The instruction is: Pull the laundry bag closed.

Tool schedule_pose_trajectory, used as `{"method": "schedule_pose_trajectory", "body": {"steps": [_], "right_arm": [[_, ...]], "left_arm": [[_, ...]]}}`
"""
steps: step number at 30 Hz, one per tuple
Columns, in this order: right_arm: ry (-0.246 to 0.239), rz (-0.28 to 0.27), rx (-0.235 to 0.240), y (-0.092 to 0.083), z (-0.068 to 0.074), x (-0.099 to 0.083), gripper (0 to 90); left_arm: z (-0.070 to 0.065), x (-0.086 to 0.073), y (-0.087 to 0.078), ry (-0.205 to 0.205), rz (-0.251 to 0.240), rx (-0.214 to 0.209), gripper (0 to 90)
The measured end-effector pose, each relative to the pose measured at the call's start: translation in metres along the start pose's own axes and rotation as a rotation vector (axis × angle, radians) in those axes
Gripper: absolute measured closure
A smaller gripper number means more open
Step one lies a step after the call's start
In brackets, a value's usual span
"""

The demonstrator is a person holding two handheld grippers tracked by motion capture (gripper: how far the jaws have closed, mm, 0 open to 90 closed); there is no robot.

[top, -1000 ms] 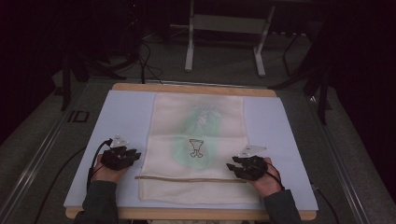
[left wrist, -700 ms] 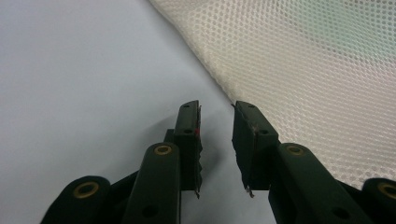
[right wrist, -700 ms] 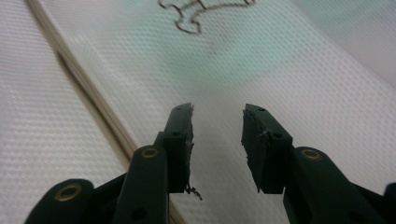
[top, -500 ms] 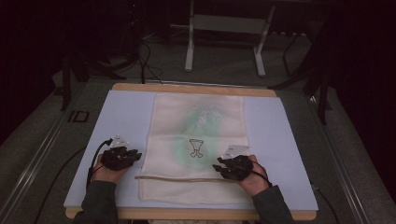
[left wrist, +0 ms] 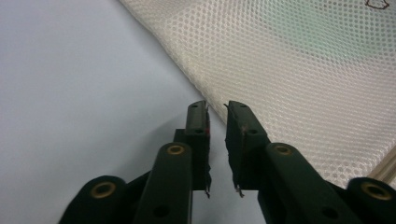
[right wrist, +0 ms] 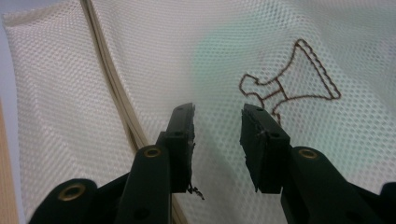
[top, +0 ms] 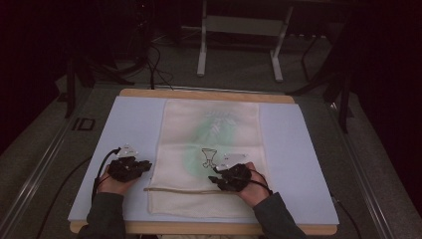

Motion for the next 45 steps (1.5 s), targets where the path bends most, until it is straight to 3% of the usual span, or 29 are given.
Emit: {"method": "schedule_pose_trajectory", "body": {"steps": [6, 26, 45], "right_arm": [[-0.022, 0.003, 0.015, 0.006, 0.007, 0.008, 64.2], [-0.107, -0.001, 0.067, 0.021, 0.034, 0.037, 63.0], [-0.151, -0.002, 0.091, 0.029, 0.049, 0.053, 63.6]], "left_arm": [[-0.004, 0.000, 0.000, 0.029, 0.007, -0.030, 89.5], [-0.014, 0.003, 0.003, 0.085, 0.026, -0.056, 89.6], [-0.015, 0.002, 0.004, 0.089, 0.036, -0.064, 89.5]]}}
Point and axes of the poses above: each handheld gripper's, and its own axes: y roughly forward along the jaws, x roughly out of its top, z roughly to its left, the point moved 7 cm from there along y, roughly forward along the jaws, and after that the axes turned 14 degrees about z, right-handed, at the moved point
